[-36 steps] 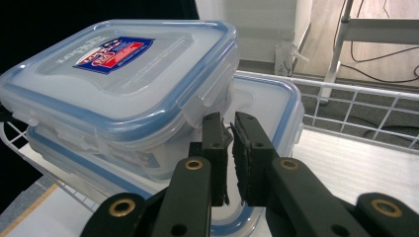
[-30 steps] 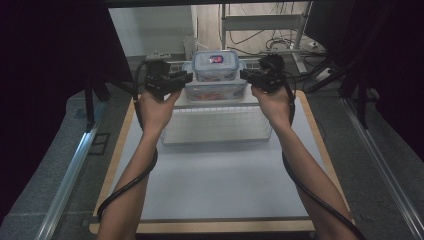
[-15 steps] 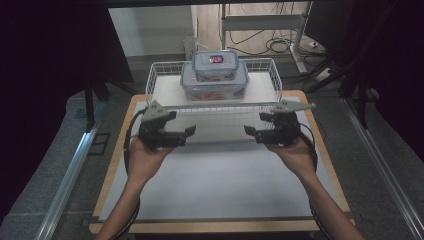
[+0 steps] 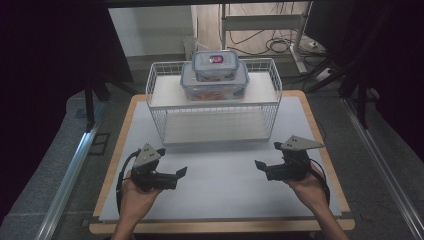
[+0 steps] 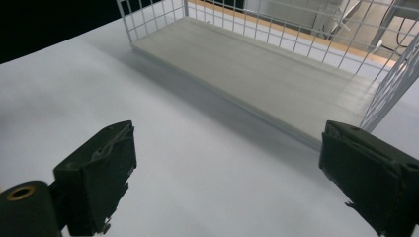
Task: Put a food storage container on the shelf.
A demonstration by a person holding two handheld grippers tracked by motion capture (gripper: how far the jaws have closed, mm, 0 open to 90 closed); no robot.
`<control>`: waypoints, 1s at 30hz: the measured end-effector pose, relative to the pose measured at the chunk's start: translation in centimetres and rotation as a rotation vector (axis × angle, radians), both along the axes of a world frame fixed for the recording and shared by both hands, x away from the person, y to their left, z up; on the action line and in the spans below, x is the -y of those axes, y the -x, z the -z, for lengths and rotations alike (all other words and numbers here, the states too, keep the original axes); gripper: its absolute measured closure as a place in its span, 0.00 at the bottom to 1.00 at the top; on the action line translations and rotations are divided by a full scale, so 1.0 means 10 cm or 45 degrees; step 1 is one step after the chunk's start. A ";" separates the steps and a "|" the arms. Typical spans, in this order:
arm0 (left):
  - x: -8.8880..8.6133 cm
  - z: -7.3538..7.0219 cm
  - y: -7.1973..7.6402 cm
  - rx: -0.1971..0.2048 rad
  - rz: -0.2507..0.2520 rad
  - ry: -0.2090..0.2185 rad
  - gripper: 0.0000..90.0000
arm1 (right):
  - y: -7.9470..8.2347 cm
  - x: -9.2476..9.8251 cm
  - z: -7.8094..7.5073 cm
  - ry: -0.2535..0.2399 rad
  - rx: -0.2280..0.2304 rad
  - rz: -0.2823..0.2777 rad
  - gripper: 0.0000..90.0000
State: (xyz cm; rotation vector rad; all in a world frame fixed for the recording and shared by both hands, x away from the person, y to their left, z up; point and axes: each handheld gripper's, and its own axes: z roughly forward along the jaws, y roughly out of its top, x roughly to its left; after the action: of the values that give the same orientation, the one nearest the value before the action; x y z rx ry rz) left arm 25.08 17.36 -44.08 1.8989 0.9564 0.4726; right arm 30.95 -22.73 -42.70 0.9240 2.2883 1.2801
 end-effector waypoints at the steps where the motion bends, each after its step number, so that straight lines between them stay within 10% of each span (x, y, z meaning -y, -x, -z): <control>1: 0.00 0.02 0.03 -0.001 0.003 -0.003 0.05 | 0.03 0.01 0.01 0.000 0.004 0.000 0.07; 20: -0.13 0.68 0.43 -0.078 -0.068 -0.099 0.03 | 0.43 0.37 0.48 0.104 -0.010 0.068 0.04; 30: -0.20 0.85 0.37 -0.113 -0.103 -0.153 0.03 | 0.39 0.49 0.76 0.144 -0.101 0.066 0.04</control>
State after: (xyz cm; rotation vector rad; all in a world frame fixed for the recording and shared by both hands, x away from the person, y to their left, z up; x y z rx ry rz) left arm 21.36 19.36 -52.59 2.0085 1.0875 0.5068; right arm 27.05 -27.63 -50.28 1.0048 2.3536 1.0991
